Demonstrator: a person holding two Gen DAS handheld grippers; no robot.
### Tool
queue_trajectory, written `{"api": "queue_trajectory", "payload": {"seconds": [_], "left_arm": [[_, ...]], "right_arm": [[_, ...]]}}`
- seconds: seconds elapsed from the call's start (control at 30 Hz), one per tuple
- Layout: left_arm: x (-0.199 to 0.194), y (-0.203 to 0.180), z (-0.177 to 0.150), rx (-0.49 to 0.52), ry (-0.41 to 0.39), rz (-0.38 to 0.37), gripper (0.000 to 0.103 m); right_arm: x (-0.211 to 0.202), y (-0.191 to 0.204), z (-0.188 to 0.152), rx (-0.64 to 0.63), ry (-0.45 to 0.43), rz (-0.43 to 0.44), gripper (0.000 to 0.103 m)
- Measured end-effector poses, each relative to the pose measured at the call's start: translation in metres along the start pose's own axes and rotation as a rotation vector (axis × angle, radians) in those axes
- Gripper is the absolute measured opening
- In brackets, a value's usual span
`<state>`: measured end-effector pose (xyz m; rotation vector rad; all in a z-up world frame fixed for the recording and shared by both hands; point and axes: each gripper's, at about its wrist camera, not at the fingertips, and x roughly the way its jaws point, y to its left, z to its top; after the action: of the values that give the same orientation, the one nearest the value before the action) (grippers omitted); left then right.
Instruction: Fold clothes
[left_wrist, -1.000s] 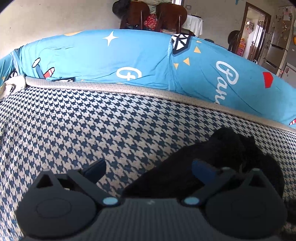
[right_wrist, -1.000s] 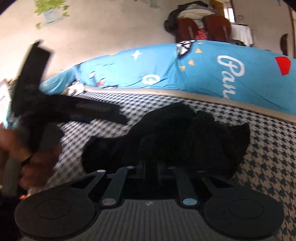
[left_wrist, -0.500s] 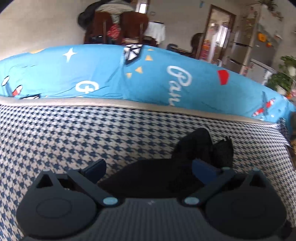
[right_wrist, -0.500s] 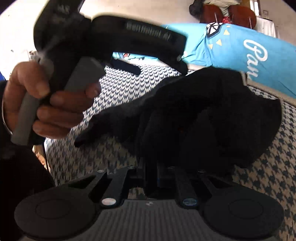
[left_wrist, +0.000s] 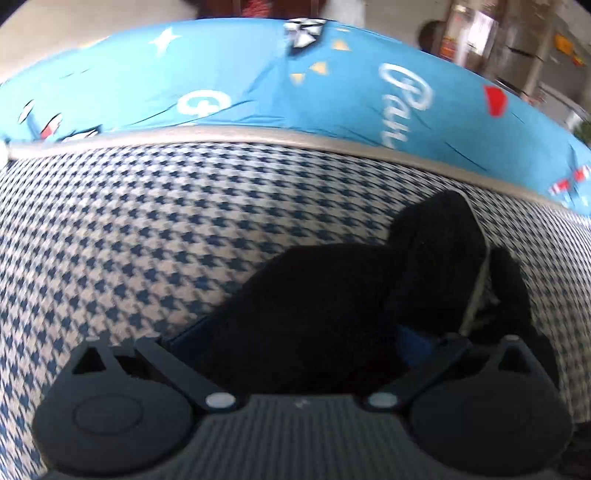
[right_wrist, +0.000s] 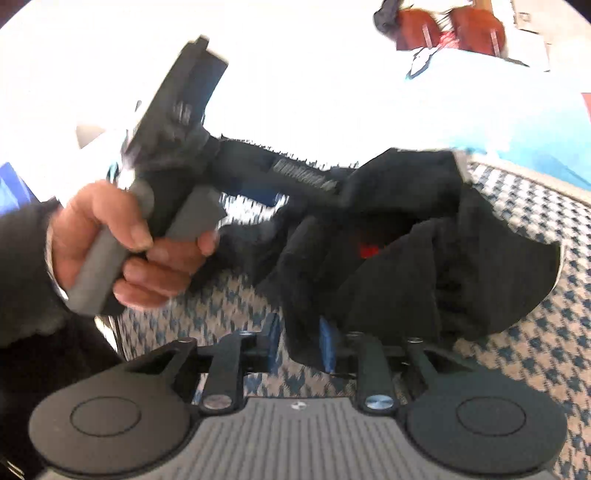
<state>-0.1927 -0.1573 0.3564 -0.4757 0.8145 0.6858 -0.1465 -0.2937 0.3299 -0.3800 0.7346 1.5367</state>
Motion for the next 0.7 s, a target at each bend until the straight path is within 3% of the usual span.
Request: {"api": "queue_trajectory", "payload": {"seconds": [0.3, 0.47, 0.57, 0.7], "left_arm": [[-0.001, 0.005, -0.004, 0.030, 0.002, 0.054, 0.103], [-0.002, 0.009, -0.006, 0.017, 0.017, 0.051, 0.103], [-0.002, 0.010, -0.008, 0.029, 0.020, 0.057, 0.103], [-0.005, 0.011, -0.010, 0.048, 0.020, 0.059, 0.103]], "right_arm": [[-0.030, -0.038, 0.023, 0.204, -0.201, -0.075, 0.050], [-0.026, -0.047, 0.036, 0.230, -0.268, -0.143, 0.062], [-0.016, -0.050, 0.046, 0.233, -0.294, -0.169, 0.075], [0.007, -0.055, 0.058, 0.267, -0.283, -0.168, 0.076]]}}
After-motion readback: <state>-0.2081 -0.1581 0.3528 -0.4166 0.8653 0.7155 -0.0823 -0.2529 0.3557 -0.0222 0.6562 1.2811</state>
